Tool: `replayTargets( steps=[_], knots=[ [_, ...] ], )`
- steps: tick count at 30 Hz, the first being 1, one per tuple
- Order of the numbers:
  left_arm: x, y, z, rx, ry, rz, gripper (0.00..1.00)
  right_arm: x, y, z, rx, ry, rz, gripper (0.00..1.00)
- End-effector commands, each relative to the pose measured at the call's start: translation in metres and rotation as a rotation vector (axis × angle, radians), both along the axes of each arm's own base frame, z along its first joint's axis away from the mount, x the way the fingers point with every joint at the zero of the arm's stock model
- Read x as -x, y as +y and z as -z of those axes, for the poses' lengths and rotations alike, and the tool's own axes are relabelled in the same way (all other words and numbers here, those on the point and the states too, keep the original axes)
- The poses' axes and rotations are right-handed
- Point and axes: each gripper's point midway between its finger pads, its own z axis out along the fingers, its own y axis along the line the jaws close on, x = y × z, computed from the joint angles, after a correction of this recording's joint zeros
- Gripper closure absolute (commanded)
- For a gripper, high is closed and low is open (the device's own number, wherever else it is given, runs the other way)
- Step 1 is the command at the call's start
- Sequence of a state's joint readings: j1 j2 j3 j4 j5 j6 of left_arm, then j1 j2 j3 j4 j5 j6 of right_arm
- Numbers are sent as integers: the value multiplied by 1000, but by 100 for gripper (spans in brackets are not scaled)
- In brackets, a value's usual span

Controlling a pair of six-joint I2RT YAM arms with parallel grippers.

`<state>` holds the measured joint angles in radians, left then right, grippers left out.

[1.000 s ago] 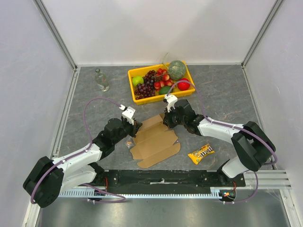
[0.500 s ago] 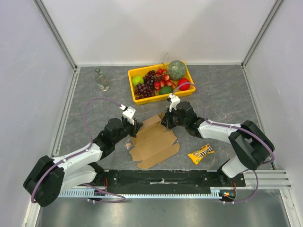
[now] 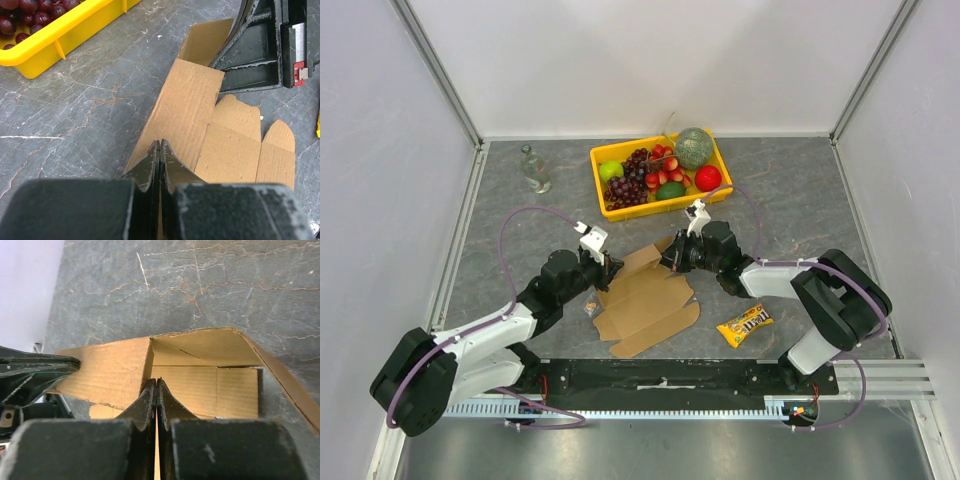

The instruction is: Fold the paper box

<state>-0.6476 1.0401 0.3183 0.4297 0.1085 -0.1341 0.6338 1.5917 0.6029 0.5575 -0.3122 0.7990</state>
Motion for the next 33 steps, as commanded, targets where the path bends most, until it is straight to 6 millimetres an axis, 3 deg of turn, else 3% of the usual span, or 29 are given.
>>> replayTargets(
  steps=[1, 7, 12, 18, 25, 33],
  knots=[
    [2, -6, -4, 41, -2, 15, 98, -1, 15, -28, -168, -2, -12, 100],
    [2, -8, -3, 39, -2, 22, 98, 3, 20, -36, -243, 19, -25, 100],
    [3, -9, -2, 38, 1, 28, 98, 0, 13, -28, -210, 37, -6, 100],
    [3, -11, 0, 32, 6, 34, 98, -13, -21, 5, 87, 12, 88, 100],
    [3, -12, 1, 30, 10, 40, 98, -26, -57, 18, 342, -13, 170, 100],
    [4, -13, 3, 24, 17, 45, 98, -40, -71, 43, 501, 4, 193, 100]
  ],
)
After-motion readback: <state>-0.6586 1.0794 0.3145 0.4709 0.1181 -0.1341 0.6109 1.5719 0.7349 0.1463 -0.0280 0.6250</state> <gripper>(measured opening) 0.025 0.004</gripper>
